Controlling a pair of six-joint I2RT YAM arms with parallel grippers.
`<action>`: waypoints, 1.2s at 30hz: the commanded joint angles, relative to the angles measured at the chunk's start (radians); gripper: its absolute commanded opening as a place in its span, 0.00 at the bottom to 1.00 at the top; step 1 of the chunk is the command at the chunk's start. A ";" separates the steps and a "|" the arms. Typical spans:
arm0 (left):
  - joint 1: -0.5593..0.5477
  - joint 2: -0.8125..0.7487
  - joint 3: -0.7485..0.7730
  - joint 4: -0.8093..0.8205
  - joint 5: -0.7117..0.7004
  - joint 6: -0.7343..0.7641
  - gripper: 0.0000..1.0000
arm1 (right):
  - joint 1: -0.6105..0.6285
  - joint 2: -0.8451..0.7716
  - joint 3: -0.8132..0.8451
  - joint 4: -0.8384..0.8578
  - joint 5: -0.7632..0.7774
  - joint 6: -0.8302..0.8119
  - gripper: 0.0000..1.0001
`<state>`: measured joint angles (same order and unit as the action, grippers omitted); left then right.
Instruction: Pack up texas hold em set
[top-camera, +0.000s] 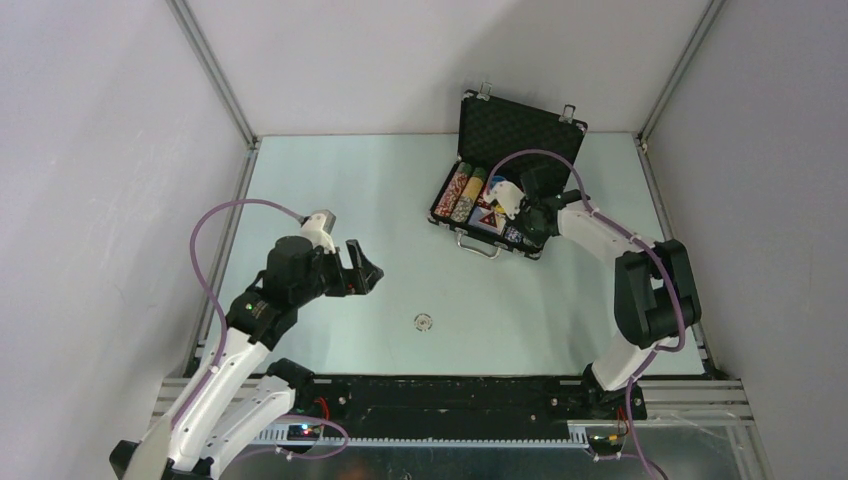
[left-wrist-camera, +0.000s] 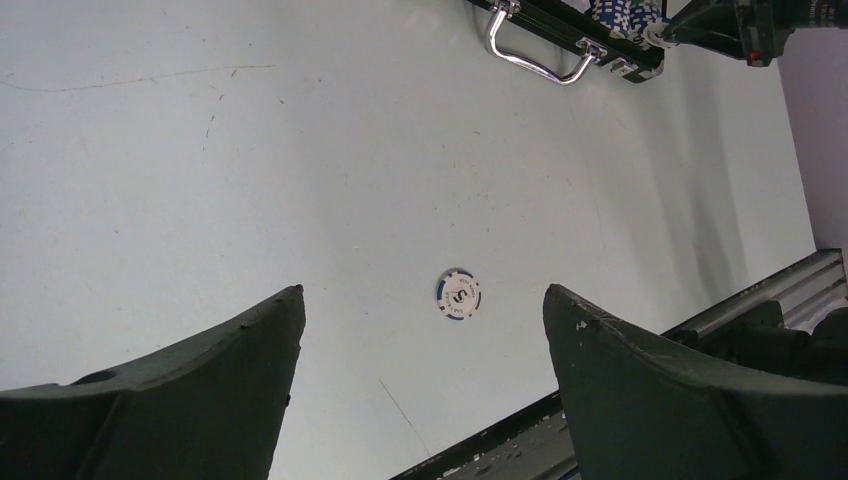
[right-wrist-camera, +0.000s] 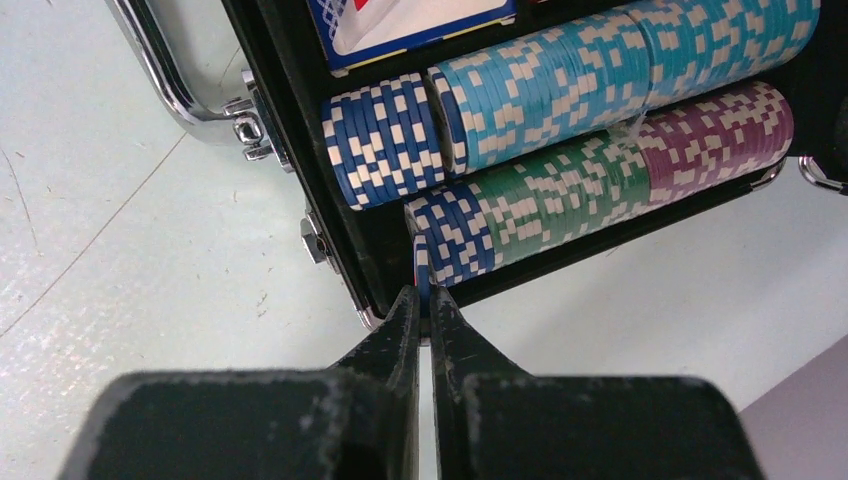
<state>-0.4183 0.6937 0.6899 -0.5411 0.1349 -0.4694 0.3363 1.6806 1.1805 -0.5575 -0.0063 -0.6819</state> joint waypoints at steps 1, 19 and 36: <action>0.005 0.003 0.016 0.015 0.013 0.018 0.93 | 0.006 0.013 0.021 0.021 0.081 -0.066 0.09; 0.005 0.007 0.019 0.017 0.023 0.018 0.93 | 0.021 -0.052 0.021 0.029 -0.006 -0.047 0.31; 0.012 0.001 0.027 0.001 -0.062 0.018 0.93 | 0.268 -0.347 -0.086 0.233 0.049 0.672 0.56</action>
<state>-0.4179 0.7025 0.6899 -0.5415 0.1287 -0.4694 0.4515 1.3628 1.1099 -0.3664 -0.0975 -0.3096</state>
